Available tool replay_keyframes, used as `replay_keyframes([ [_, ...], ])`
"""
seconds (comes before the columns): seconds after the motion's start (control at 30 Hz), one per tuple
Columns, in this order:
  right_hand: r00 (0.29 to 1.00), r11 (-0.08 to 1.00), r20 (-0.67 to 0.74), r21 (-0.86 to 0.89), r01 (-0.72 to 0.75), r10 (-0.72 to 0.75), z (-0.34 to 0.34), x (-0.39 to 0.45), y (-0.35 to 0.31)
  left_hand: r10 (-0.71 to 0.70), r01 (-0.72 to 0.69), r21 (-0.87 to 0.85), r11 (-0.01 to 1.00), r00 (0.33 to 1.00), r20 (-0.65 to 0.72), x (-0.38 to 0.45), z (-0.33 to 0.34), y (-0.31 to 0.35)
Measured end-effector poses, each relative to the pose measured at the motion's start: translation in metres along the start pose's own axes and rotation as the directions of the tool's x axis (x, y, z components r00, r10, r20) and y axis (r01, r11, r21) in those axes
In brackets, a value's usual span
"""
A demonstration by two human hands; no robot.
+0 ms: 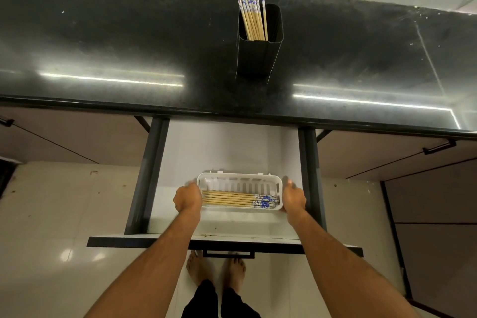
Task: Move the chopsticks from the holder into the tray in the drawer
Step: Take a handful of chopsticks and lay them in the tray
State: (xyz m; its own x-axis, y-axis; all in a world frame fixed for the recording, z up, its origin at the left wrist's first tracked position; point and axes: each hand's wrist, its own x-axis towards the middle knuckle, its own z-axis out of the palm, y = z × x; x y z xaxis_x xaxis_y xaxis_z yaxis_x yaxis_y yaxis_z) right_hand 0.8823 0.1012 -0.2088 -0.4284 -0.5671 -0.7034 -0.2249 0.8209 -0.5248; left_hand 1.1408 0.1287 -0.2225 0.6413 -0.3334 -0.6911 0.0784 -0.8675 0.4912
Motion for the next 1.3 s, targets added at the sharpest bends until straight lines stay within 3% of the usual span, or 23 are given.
replay_keyframes([
  [0.17,0.991,0.977,-0.086,-0.194,0.089,-0.107,0.006,-0.002,-0.001,0.028,-0.028,0.044,0.999,1.000,-0.004,-0.001,0.001,-0.001],
  [0.43,0.940,0.869,-0.094,-0.421,0.260,-0.327,0.015,-0.007,-0.006,0.144,-0.127,0.183,0.975,0.986,-0.085,-0.010,0.003,-0.001],
  [1.17,0.946,0.885,-0.113,-0.401,0.236,-0.303,0.012,-0.017,-0.009,0.167,-0.158,0.164,0.974,0.985,-0.046,-0.010,0.000,-0.001],
  [1.23,0.931,0.888,-0.166,-0.392,0.240,-0.324,0.012,-0.019,-0.008,0.163,-0.155,0.155,0.976,0.986,-0.044,-0.010,0.000,-0.001],
  [1.3,0.862,0.846,-0.213,-0.399,0.353,-0.460,0.012,-0.023,-0.006,0.168,-0.160,0.145,0.976,0.985,-0.043,-0.012,-0.001,-0.001],
])
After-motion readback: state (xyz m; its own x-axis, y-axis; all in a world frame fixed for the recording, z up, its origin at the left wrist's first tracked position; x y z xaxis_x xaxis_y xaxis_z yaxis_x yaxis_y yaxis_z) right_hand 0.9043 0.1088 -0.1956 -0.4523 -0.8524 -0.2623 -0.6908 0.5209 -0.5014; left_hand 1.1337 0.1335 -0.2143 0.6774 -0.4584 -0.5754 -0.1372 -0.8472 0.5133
